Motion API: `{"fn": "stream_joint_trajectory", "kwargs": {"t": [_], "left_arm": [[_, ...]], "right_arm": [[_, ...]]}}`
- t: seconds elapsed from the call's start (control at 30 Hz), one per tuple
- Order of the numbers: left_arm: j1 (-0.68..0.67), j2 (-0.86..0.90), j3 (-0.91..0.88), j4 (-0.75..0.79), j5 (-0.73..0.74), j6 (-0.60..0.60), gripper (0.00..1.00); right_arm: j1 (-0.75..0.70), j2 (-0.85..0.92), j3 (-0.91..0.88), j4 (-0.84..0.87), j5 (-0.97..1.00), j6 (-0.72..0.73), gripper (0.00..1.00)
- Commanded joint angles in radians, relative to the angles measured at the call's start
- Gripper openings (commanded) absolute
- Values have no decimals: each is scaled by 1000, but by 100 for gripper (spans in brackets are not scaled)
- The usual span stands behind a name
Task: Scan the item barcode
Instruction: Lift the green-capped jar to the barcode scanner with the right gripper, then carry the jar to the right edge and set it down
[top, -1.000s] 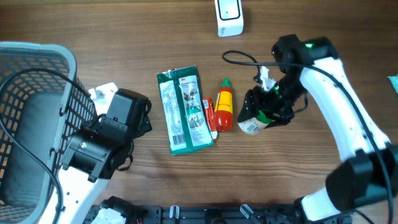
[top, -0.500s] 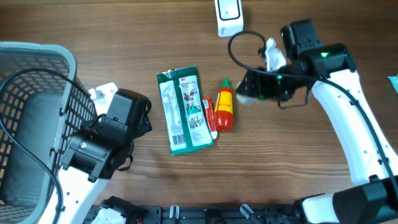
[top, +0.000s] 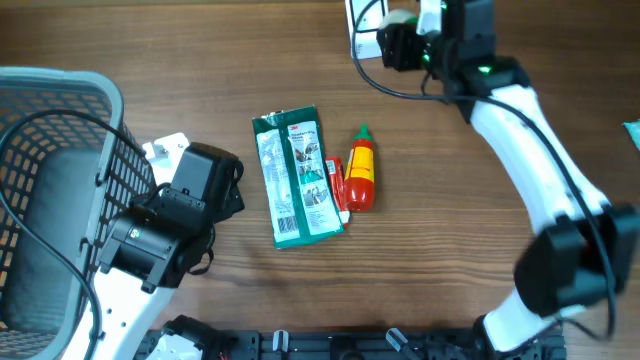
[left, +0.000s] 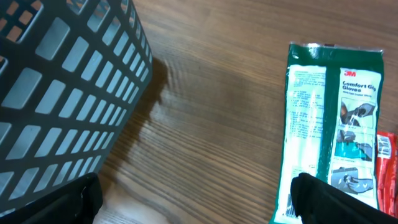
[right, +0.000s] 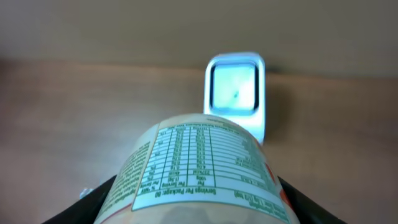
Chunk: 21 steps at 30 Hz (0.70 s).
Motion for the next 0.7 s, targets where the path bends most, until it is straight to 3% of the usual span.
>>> {"fn": "stream_joint_trajectory", "kwargs": {"t": [0.0,0.3,0.67], "left_arm": [[5,-2,-3,1,-16,-18,100],[5,-2,-3,1,-16,-17,100],[5,-2,-3,1,-16,-17,100]], "right_arm": [[4,135,13,223,53,-94,60],[5,442,18,901,172,-188,66],[48,543,117,964,193,-202,65]]}}
